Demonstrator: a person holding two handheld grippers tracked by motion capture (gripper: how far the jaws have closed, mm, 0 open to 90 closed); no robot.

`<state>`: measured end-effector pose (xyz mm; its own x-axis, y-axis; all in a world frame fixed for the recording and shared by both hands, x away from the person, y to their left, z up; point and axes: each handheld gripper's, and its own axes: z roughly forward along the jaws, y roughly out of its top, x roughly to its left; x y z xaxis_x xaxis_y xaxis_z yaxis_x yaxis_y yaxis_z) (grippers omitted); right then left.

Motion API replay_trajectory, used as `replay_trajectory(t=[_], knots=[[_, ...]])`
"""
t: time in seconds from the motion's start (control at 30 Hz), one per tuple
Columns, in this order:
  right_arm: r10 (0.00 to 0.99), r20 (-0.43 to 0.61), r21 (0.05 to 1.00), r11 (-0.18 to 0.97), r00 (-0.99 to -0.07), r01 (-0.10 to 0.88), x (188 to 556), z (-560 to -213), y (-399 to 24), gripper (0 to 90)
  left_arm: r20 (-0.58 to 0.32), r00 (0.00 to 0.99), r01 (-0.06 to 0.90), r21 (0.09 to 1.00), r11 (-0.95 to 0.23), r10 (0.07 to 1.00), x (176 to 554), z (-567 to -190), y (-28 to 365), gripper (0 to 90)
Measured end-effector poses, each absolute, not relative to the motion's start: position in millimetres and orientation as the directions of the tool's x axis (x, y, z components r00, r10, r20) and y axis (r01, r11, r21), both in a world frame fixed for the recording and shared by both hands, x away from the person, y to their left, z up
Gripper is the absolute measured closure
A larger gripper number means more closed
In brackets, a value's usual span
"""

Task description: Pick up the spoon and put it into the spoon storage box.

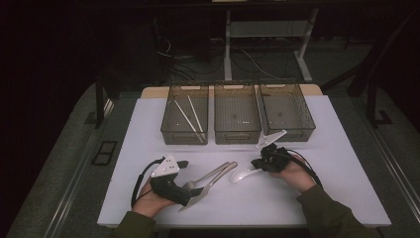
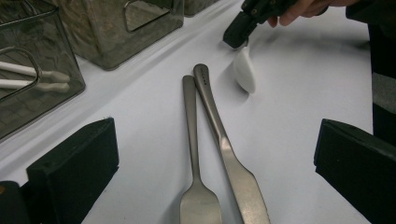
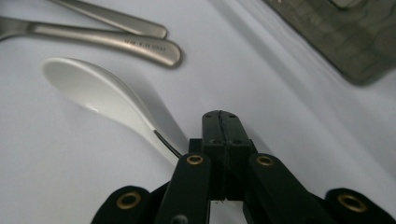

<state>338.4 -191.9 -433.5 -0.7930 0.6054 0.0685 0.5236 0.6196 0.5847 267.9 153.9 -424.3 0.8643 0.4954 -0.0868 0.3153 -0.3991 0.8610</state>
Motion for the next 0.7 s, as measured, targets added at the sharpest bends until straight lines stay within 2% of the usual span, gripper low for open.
replay_trajectory(t=[0.7], knots=[[0.609, 0.097, 0.584, 0.606, -0.787, 0.541, 324.5, -434.9, -211.1, 89.6, -0.085, 0.866, 0.313, 0.86, -0.403, 0.492, 267.5, -423.9, 153.5, 0.0]])
